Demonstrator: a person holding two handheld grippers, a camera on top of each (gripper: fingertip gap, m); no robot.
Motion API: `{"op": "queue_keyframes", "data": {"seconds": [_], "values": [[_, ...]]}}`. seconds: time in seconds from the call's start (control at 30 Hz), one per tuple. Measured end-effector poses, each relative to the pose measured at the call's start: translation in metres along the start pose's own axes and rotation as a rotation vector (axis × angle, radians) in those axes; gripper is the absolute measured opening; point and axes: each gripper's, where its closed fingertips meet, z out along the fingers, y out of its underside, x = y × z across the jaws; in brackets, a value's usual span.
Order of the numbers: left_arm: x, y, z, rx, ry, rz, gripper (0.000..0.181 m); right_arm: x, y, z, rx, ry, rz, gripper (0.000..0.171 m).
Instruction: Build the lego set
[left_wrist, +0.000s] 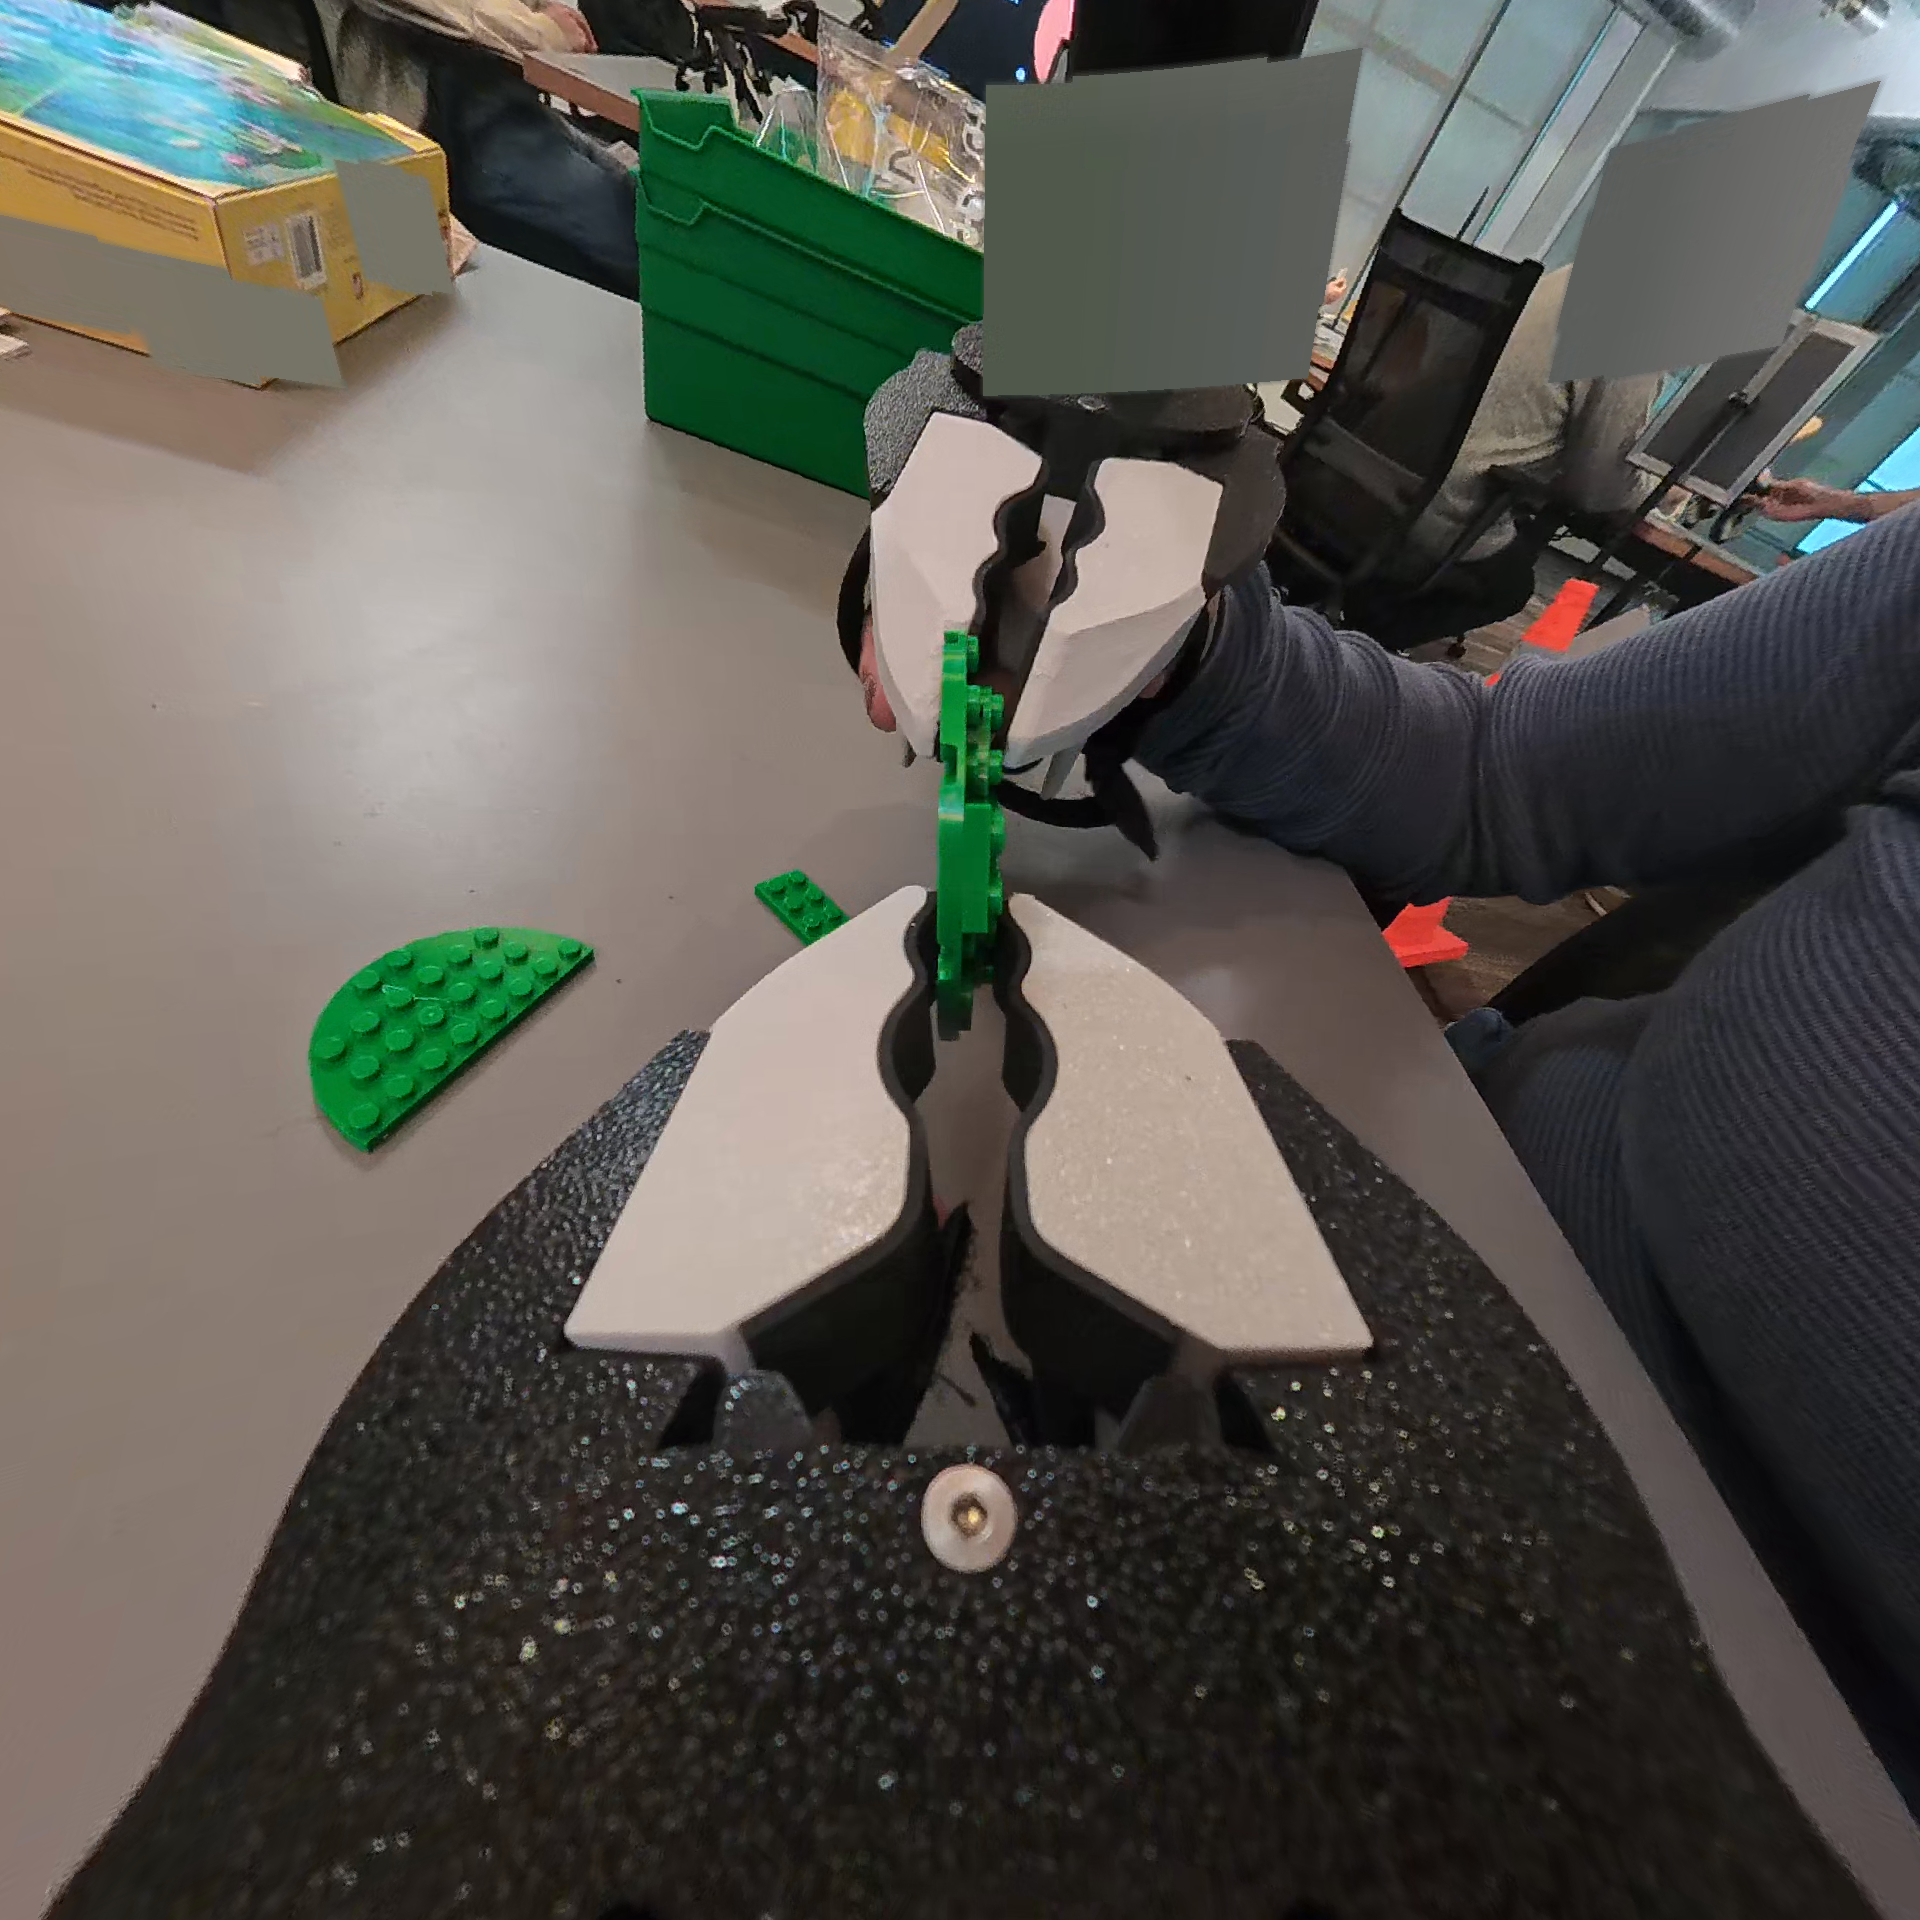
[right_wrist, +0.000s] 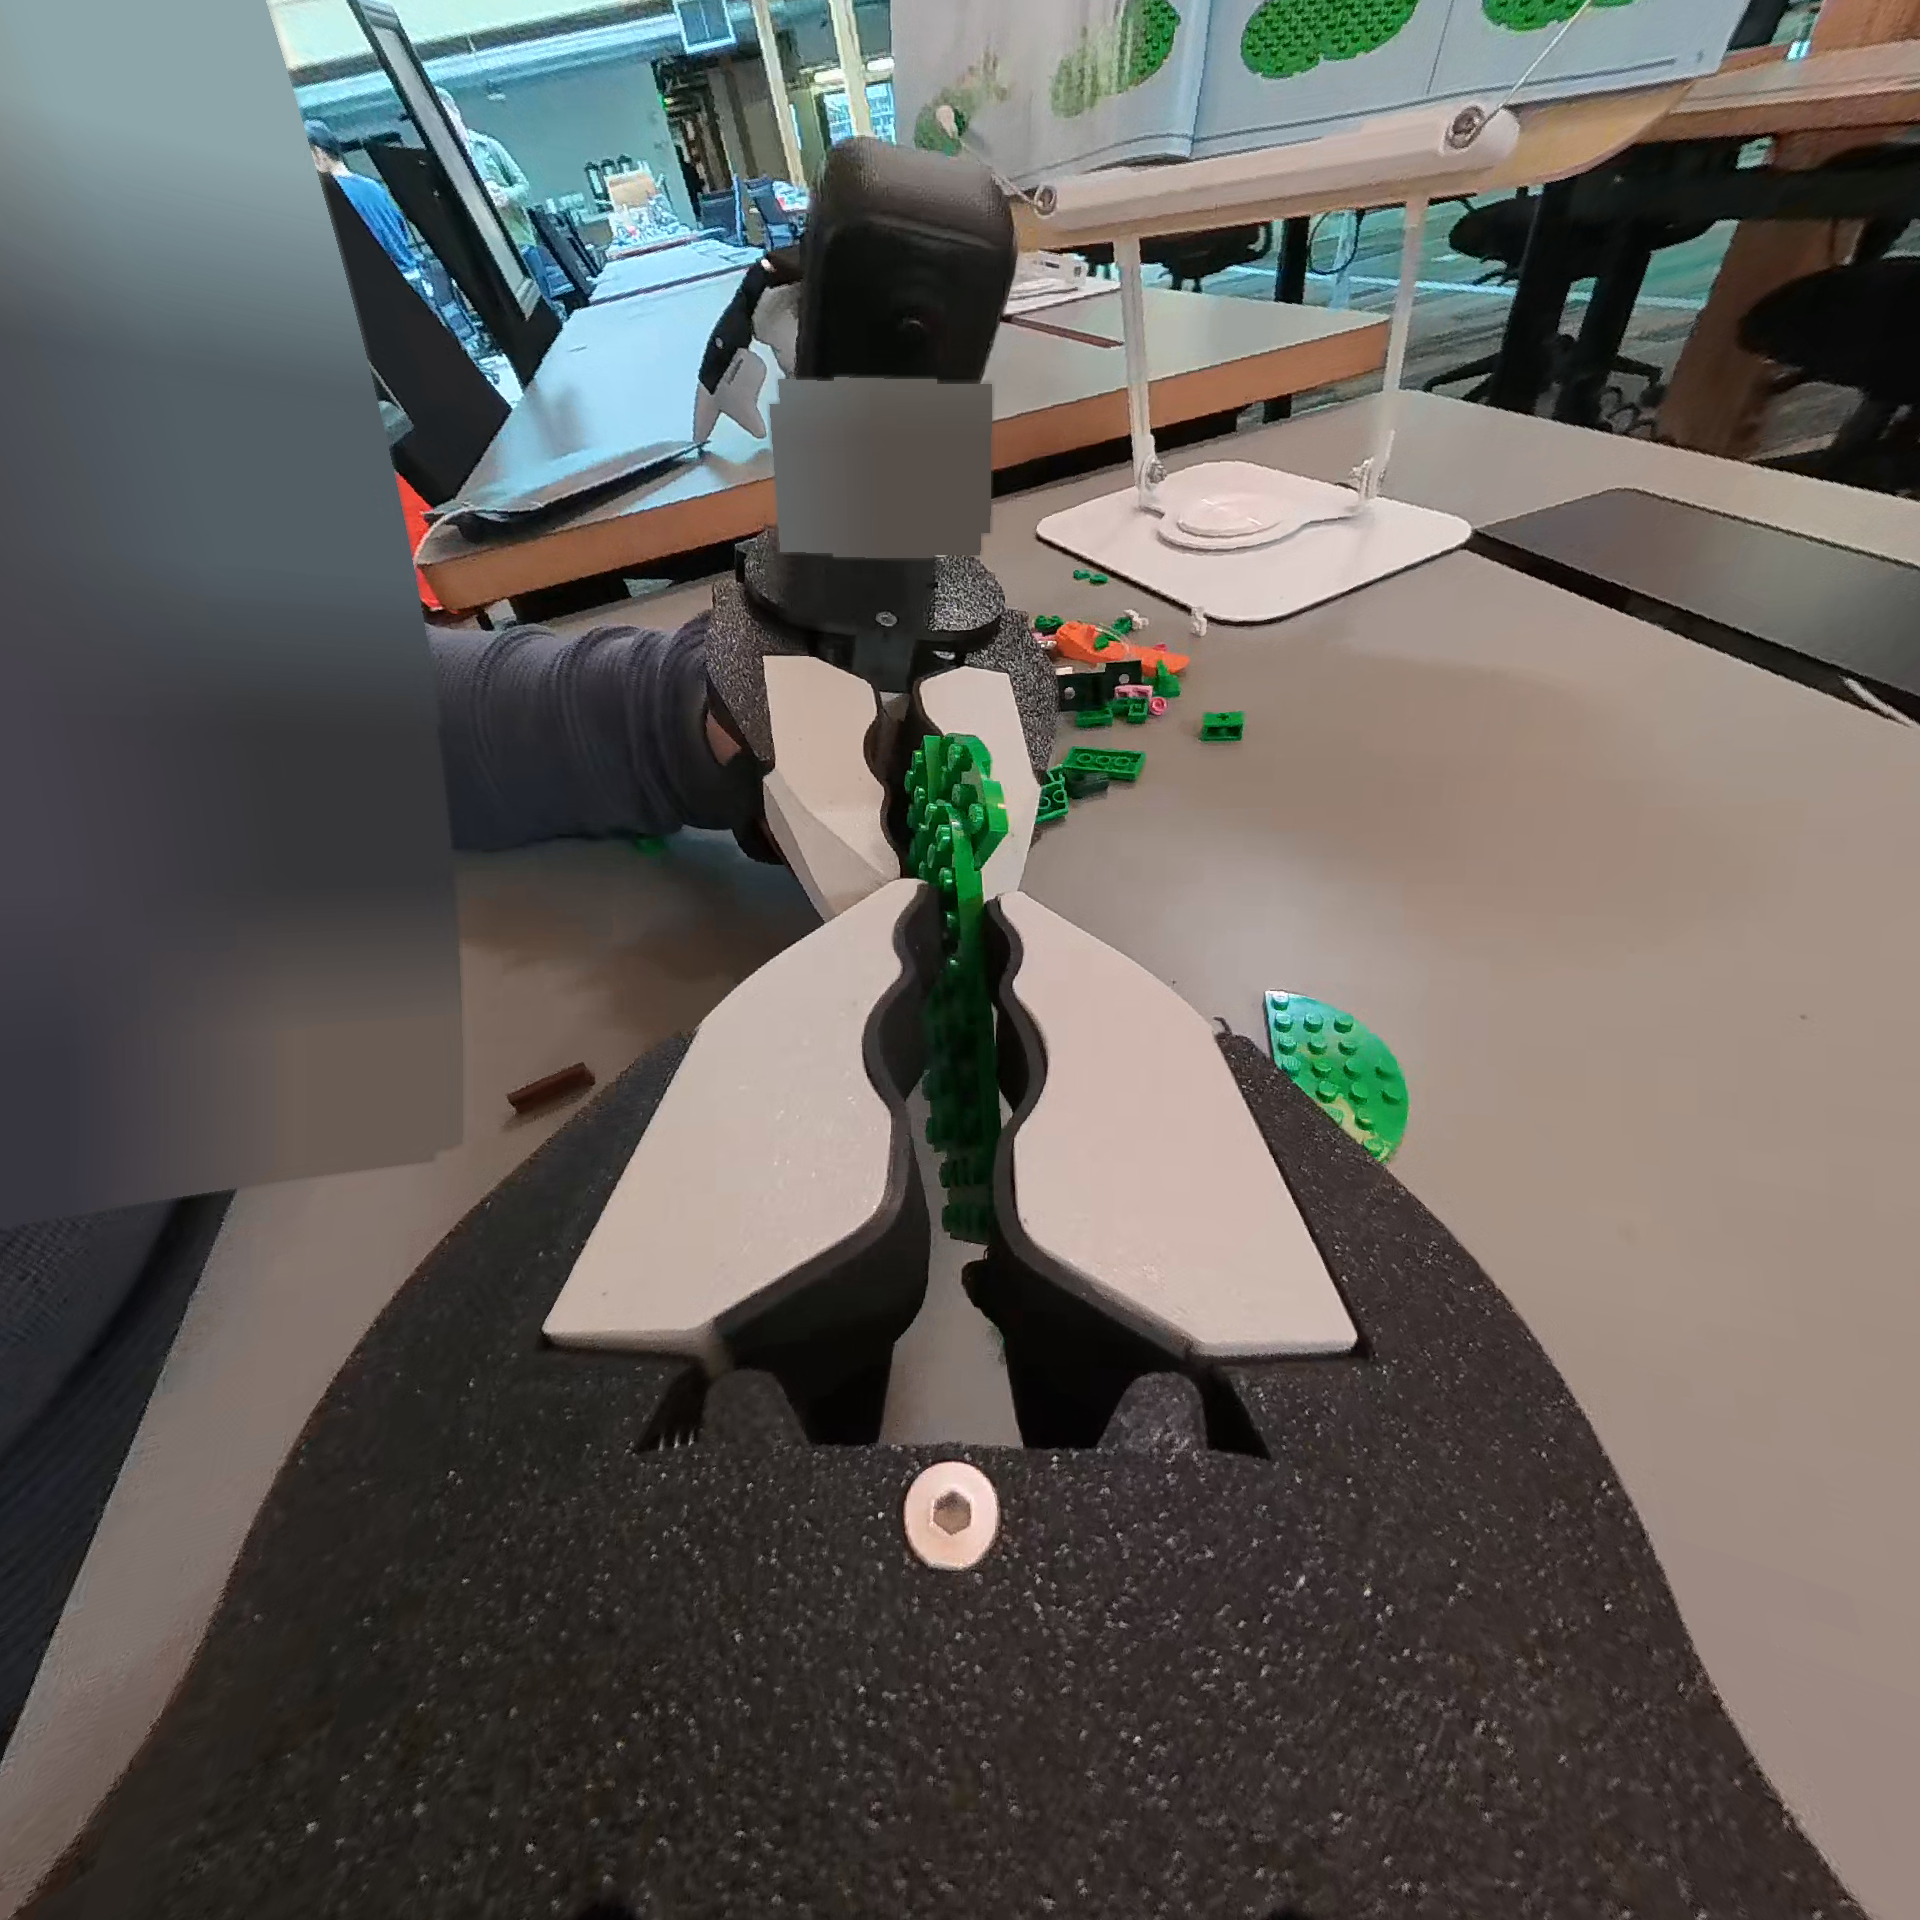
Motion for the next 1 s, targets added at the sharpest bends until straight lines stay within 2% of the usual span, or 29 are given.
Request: {"op": "queue_keyframes", "data": {"seconds": [0.1,0.27,0.57,0.63,0.77,0.87,0.93,1.0], "values": [[-0.002,0.0,0.001,0.005,0.003,-0.065,0.008,0.002,0.002,-0.001,-0.034,0.041,-0.072,0.006],[-0.006,-0.001,0.0,0.022,0.007,-0.159,0.008,0.006,0.002,0.0,-0.091,0.183,-0.319,0.006],[-0.006,-0.001,0.003,0.037,0.012,-0.233,0.009,0.008,0.001,-0.003,-0.081,0.26,-0.543,0.006],[-0.003,-0.002,0.002,0.03,0.024,-0.18,0.008,0.007,0.001,-0.003,-0.058,0.226,-0.459,0.007],[0.002,-0.004,0.0,0.033,0.023,-0.047,0.008,0.002,-0.005,-0.002,0.032,0.078,-0.162,0.008],[0.004,0.0,0.003,0.006,0.018,0.022,0.008,-0.004,-0.005,0.0,0.047,-0.016,-0.017,0.017],[0.003,0.002,0.005,-0.004,-0.002,0.04,0.008,-0.006,-0.003,0.002,0.042,-0.058,0.05,0.009],[0.001,0.002,0.006,-0.001,-0.006,0.006,0.008,-0.003,-0.002,0.001,0.029,-0.049,0.055,0.008]]}}
